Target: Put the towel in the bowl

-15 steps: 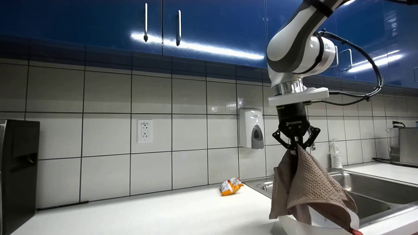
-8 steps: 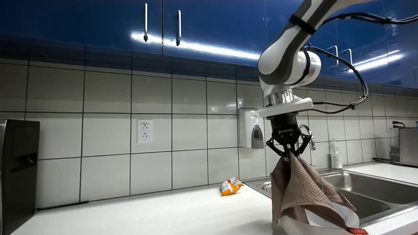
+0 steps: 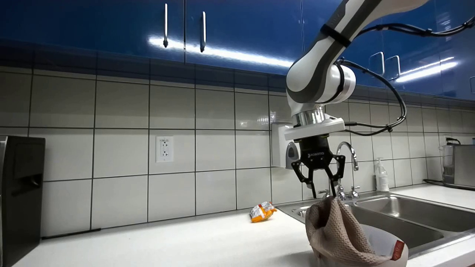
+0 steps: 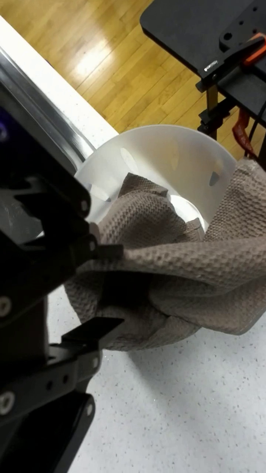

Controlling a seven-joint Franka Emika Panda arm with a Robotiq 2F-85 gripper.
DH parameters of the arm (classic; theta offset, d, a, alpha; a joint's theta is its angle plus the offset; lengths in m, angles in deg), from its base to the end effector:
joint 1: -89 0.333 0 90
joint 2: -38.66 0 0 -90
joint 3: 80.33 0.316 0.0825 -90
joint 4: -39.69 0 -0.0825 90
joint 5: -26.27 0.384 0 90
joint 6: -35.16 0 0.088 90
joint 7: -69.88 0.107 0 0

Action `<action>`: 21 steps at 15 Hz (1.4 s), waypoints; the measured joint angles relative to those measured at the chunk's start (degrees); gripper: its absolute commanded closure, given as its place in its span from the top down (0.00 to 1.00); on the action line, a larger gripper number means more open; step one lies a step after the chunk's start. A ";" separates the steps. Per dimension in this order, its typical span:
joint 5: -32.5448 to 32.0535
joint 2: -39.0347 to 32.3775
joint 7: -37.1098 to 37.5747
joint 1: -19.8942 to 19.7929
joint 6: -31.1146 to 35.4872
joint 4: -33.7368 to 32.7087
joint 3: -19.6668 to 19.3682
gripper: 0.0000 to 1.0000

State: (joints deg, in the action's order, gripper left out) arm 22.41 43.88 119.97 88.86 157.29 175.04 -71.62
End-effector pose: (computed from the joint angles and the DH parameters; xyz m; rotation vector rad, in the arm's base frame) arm 0.4677 0.0675 0.3522 2.8346 -1.0129 -0.1349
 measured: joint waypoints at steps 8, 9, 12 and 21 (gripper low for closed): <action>0.00 -0.54 0.00 3.59 0.08 -0.03 0.01 1.00; 0.00 -0.59 0.00 3.96 0.08 -0.06 0.01 1.00; 0.07 -0.47 -0.18 5.02 0.07 -0.71 0.05 1.00; 0.99 1.35 -7.18 10.30 0.05 -0.99 2.40 1.00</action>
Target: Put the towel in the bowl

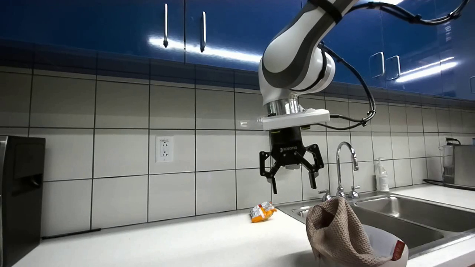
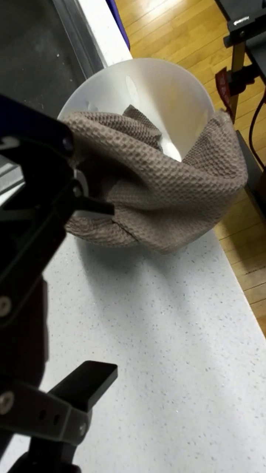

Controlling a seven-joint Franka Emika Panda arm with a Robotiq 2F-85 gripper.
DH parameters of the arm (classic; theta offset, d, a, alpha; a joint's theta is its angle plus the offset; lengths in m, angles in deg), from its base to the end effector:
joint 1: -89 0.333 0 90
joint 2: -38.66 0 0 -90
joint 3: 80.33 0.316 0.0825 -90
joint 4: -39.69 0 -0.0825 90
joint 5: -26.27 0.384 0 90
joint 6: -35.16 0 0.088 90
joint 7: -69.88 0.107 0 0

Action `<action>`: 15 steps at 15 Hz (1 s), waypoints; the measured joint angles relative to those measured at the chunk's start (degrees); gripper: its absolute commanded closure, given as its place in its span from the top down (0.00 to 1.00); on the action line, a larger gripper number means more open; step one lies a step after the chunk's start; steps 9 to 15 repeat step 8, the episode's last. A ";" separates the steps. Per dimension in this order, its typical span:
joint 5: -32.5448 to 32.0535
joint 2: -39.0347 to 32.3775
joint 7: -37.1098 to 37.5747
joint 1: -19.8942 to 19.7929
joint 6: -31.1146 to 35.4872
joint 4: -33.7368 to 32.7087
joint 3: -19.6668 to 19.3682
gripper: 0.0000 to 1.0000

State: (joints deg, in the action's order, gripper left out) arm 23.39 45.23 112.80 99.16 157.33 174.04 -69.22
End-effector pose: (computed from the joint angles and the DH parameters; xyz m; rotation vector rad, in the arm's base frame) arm 0.4453 0.1712 0.3703 2.9871 -0.5302 -0.0782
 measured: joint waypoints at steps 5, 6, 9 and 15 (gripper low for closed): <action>1.83 1.93 -1.82 1.59 -0.08 0.92 1.26 1.00; 1.97 2.30 -1.83 1.74 -0.09 1.12 1.33 1.00; 2.07 2.71 -1.85 1.78 -0.09 1.42 1.44 1.00; 2.07 2.71 -1.85 1.78 -0.09 1.42 1.44 1.00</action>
